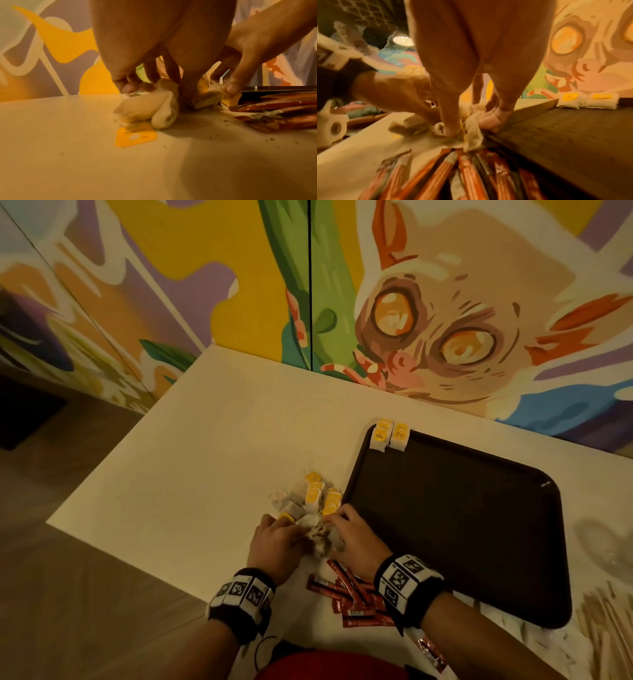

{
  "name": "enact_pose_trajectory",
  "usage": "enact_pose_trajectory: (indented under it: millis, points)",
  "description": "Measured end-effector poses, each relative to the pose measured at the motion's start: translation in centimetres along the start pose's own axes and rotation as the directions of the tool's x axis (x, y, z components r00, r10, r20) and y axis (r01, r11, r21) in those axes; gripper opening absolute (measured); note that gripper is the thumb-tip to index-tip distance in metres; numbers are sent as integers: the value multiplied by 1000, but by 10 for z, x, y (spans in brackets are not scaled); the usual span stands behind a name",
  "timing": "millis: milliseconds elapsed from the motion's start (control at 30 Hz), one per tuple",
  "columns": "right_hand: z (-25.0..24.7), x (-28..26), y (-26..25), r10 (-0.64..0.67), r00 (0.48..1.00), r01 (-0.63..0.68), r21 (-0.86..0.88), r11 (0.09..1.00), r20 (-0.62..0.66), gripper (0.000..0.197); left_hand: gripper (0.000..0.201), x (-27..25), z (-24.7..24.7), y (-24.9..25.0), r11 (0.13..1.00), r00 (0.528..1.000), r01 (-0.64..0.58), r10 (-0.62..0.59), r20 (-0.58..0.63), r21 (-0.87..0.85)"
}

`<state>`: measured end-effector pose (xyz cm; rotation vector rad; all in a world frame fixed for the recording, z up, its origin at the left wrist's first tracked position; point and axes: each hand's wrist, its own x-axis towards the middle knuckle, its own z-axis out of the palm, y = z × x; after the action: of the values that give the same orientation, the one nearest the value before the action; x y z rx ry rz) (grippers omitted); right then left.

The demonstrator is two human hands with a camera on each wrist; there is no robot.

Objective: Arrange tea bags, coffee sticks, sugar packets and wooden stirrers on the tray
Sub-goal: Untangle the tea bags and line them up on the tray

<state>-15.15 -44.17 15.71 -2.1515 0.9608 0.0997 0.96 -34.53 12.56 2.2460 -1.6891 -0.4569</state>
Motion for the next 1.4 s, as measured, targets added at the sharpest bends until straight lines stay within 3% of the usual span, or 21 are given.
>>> enact_pose_trajectory:
  millis: [100, 200, 233, 300, 367, 567, 700, 800, 867, 1067, 1167, 1233, 1400]
  points:
    - [2, 1, -2, 3, 1000, -4, -48, 999, -31, 43, 21, -1, -2, -1, 998, 998, 20, -24, -49, -63]
    - [1, 1, -1, -7, 997, 1, -71, 997, -79, 27, 36, -1, -6, -3, 969, 993, 34, -61, -102, -245]
    - [1, 2, 0, -8, 995, 2, -61, 998, -98, 24, 33, -1, -7, -3, 950, 992, 44, -80, -103, -310]
    - [1, 2, 2, -4, 991, 1, -25, 1000, -137, 21, 10, 2, -12, -1, 914, 984, 75, -132, -117, -399]
    - [-1, 2, 4, 3, 985, 3, 36, 999, -171, 19, 16, 5, -15, -1, 856, 974, 119, -199, -108, -503]
    - [-8, -2, -1, 69, 964, 31, 368, 929, -255, 6, 21, 15, -34, 6, 471, 915, 199, -403, -9, -859]
    - [-18, -3, -12, 98, 942, 104, 553, 827, -322, 6, 35, 24, -35, 1, 293, 874, 214, -483, 49, -932]
    - [-25, -1, -22, 93, 930, 168, 636, 754, -356, 4, 41, 30, -34, 3, 75, 849, 237, -500, 169, -969]
    - [-27, 4, -29, 93, 930, 174, 648, 742, -356, 3, 37, 30, -36, 10, -29, 836, 260, -494, 240, -965]
    - [-21, 22, -40, 125, 914, 154, 617, 772, -385, 4, 14, 32, -36, 21, -222, 774, 344, -483, 410, -912]
    - [-20, 27, -46, 95, 920, 158, 582, 798, -380, 7, 49, 31, -38, 23, -334, 819, 365, -329, 471, -869]
    - [-22, 29, -49, 56, 928, 163, 539, 826, -368, 8, 50, 32, -42, 27, -318, 846, 370, -274, 458, -873]
    - [-27, 29, -43, 86, 925, 148, 557, 817, -371, 13, 31, 32, -51, 39, -114, 906, 314, -261, 333, -943]
